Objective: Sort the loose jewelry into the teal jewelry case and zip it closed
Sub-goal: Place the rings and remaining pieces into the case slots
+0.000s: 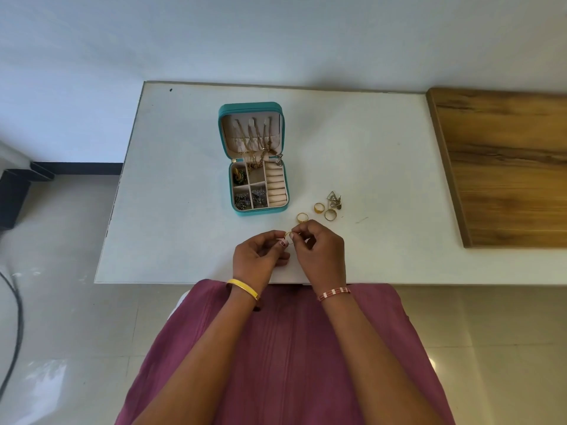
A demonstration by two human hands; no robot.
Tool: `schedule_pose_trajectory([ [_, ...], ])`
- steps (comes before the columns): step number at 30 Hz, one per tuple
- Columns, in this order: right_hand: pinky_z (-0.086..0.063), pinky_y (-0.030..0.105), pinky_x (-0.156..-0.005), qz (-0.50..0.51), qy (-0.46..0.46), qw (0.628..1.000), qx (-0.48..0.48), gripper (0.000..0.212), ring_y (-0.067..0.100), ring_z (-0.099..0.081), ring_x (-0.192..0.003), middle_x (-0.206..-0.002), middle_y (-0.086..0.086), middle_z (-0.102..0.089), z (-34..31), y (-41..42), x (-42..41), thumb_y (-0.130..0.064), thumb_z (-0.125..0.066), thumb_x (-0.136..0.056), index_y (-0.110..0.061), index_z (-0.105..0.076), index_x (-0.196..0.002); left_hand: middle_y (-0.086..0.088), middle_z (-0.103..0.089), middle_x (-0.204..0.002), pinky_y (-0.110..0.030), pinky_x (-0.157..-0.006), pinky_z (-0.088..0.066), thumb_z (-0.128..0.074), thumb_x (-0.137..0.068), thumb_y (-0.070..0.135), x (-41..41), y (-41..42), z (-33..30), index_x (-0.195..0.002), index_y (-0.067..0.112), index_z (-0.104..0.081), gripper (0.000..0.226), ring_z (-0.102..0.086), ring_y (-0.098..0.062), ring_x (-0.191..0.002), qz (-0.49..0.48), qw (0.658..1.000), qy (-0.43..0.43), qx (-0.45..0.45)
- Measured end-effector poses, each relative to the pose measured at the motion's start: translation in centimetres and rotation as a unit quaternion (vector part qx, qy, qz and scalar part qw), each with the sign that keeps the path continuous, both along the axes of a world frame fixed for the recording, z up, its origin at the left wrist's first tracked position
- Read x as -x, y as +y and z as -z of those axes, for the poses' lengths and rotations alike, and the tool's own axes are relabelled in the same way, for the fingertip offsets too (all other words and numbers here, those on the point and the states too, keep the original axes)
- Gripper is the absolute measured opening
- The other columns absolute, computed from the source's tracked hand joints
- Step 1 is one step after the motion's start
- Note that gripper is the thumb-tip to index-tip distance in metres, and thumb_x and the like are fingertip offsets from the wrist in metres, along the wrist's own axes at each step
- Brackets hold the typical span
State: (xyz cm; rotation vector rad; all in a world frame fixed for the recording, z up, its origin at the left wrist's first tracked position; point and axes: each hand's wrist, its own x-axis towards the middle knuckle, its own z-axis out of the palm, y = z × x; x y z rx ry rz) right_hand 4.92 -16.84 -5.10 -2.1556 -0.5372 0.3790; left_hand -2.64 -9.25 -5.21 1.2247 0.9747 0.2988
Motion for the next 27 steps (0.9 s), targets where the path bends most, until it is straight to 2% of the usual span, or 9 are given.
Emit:
schedule_pose_trajectory([
  [3, -0.043, 0.01, -0.062, -0.012, 0.032, 0.999, -0.02, 0.005, 0.005, -0.056, -0.064, -0.077, 0.001, -0.068, -0.1, -0.1, 0.0, -0.004, -0.067, -0.078, -0.008, -0.068, -0.081, -0.008, -0.064, -0.07, -0.016, -0.056, -0.055, -0.058, -0.082, -0.004, 0.0, 0.2, 0.0, -0.097, -0.001, -0.063, 0.016, -0.063, -0.004, -0.051, -0.009, 1.0, -0.008, 0.002],
  [8, -0.044, 0.008, -0.058, -0.014, 0.061, 0.997, -0.051, 0.007, 0.0, -0.055, -0.06, -0.074, -0.008, -0.062, -0.3, -0.1, 0.1, -0.006, -0.07, -0.077, -0.011, -0.068, -0.083, -0.006, -0.065, -0.072, -0.015, -0.055, -0.054, -0.057, -0.083, -0.005, 0.1, 0.3, 0.3, -0.091, 0.005, -0.064, 0.015, -0.062, -0.004, -0.051, -0.026, 0.999, 0.002, -0.021],
  [12, -0.044, 0.004, -0.061, -0.028, 0.064, 0.996, -0.058, 0.019, -0.003, -0.056, -0.061, -0.083, -0.001, -0.067, -0.6, 0.1, 0.3, -0.006, -0.07, -0.078, -0.008, -0.071, -0.097, -0.002, -0.067, -0.076, -0.014, -0.061, -0.054, -0.059, -0.083, -0.001, 0.2, 0.3, 0.7, -0.092, 0.01, -0.067, 0.017, -0.062, -0.001, -0.054, -0.031, 0.995, 0.032, -0.086],
  [14, -0.044, 0.004, -0.064, -0.041, 0.054, 0.996, -0.053, 0.018, -0.001, -0.056, -0.065, -0.089, 0.004, -0.071, -0.6, 0.1, 0.3, -0.007, -0.07, -0.078, -0.007, -0.071, -0.096, -0.001, -0.067, -0.076, -0.013, -0.064, -0.054, -0.061, -0.082, 0.0, 0.2, 0.3, 0.5, -0.093, 0.011, -0.068, 0.017, -0.062, 0.001, -0.056, -0.04, 0.993, 0.036, -0.108],
  [17, -0.044, 0.005, -0.068, -0.046, 0.049, 0.996, -0.053, 0.017, 0.011, -0.062, -0.074, -0.091, 0.008, -0.072, -0.7, 0.2, 0.2, -0.007, -0.07, -0.078, -0.006, -0.072, -0.095, 0.002, -0.067, -0.075, -0.011, -0.065, -0.053, -0.062, -0.081, 0.0, 0.2, 0.4, 0.3, -0.092, 0.011, -0.069, 0.017, -0.062, 0.003, -0.056, -0.05, 0.991, 0.032, -0.118],
  [21, -0.044, 0.002, -0.07, -0.03, 0.055, 0.996, -0.063, 0.016, 0.006, -0.061, -0.077, -0.092, 0.007, -0.072, -1.1, 0.7, -0.4, -0.006, -0.07, -0.078, -0.006, -0.072, -0.093, 0.006, -0.067, -0.077, -0.015, -0.068, -0.055, -0.062, -0.081, 0.002, 0.0, 0.7, 0.1, -0.095, 0.01, -0.068, 0.017, -0.063, 0.003, -0.06, -0.073, 0.991, 0.021, -0.111],
  [25, -0.046, 0.004, -0.071, -0.022, -0.007, 0.997, -0.072, 0.017, 0.009, -0.063, -0.08, -0.092, 0.007, -0.072, -1.7, 2.1, -1.9, -0.003, -0.067, -0.079, -0.006, -0.072, -0.095, -0.001, -0.066, -0.083, -0.02, -0.07, -0.056, -0.06, -0.085, 0.008, 0.1, 1.5, 0.3, -0.095, 0.018, -0.064, 0.014, -0.063, 0.001, -0.062, -0.125, 0.983, 0.035, -0.129],
  [27, -0.048, 0.01, -0.071, -0.036, -0.055, 0.996, -0.056, 0.018, 0.015, -0.065, -0.08, -0.093, 0.009, -0.072, -1.7, 3.0, -2.8, -0.002, -0.065, -0.08, -0.006, -0.071, -0.097, -0.004, -0.066, -0.085, -0.023, -0.071, -0.057, -0.055, -0.088, 0.008, 0.2, 1.7, 0.4, -0.096, 0.018, -0.062, 0.015, -0.064, -0.004, -0.065, -0.152, 0.979, 0.041, -0.133],
])
